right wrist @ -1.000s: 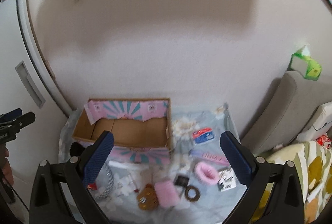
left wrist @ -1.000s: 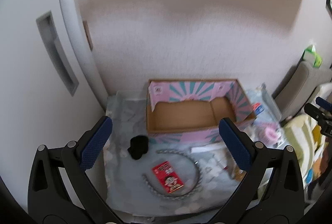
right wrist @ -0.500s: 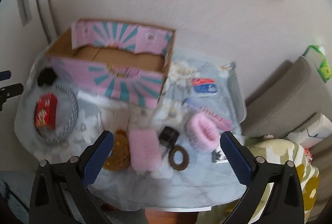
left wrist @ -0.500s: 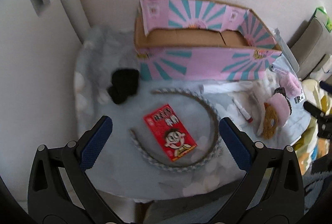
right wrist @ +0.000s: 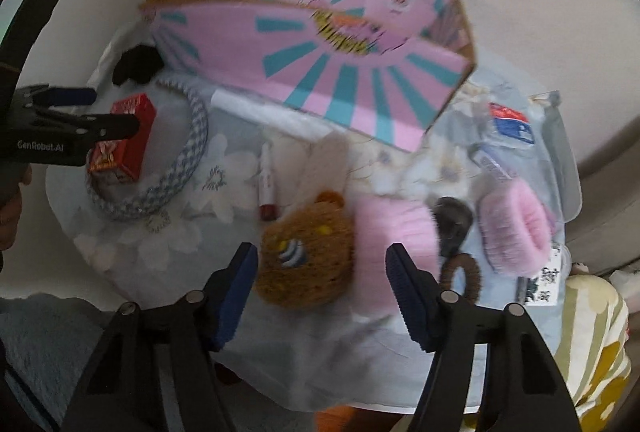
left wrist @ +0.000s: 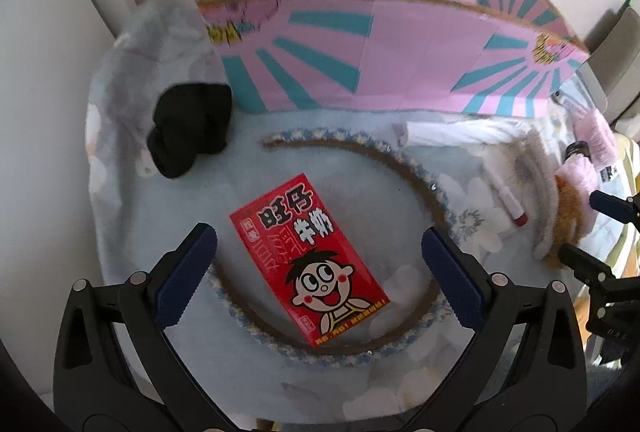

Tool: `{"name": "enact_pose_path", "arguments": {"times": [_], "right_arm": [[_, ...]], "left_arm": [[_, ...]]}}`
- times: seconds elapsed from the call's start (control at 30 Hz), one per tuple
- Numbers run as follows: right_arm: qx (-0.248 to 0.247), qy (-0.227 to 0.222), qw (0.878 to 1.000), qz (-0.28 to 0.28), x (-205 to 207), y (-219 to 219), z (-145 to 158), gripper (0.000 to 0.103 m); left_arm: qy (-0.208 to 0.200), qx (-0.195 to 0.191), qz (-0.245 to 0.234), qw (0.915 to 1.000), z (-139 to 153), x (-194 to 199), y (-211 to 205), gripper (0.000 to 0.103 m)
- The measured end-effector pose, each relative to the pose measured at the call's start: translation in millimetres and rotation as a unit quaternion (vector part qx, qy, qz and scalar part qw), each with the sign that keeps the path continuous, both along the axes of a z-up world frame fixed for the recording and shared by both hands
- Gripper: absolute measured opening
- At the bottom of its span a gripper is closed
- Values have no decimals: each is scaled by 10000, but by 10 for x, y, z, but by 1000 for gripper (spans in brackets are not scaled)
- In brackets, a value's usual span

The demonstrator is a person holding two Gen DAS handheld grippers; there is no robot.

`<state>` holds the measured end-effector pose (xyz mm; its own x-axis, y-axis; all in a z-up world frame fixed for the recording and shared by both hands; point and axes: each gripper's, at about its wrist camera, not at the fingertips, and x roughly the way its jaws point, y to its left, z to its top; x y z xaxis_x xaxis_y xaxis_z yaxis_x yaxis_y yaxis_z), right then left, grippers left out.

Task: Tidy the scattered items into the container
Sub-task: 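Grasp the red milk carton with the left tool while the right tool grasps the brown teddy bear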

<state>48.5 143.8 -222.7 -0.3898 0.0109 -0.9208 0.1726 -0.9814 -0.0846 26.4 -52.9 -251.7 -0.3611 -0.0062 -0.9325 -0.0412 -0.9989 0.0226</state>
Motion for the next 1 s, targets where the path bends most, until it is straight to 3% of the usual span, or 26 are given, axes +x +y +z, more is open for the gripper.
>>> {"name": "enact_pose_path", "arguments": {"times": [0.27,0.4,0.53,0.57,0.67,1.0], "right_arm": [[209,-145,9997,-10,-72,-105,-221,62],[471,-113,9988,63,-97,-197,-289,61],[446,-25,9990,102,-60,-248,-263,48],[454,-5,9989,85,-46,-248,-258,47],[572,117,9982,108,0,-271,-223,44],[645,463,9968,133,-5,-369,-17,42]], "left_arm": [[-178,-48,116,9998,-252,-92,-33,100],[-183,-178,47,9997,-320,-82,0,79],[-44,-182,-104,9998,-283,-61,44,66],[6,-177,-110,9998,-265,-61,47,57],[51,-240,-137,9996,-236,-77,59,50],[355,-188,-150,9991,20,-113,6,47]]}}
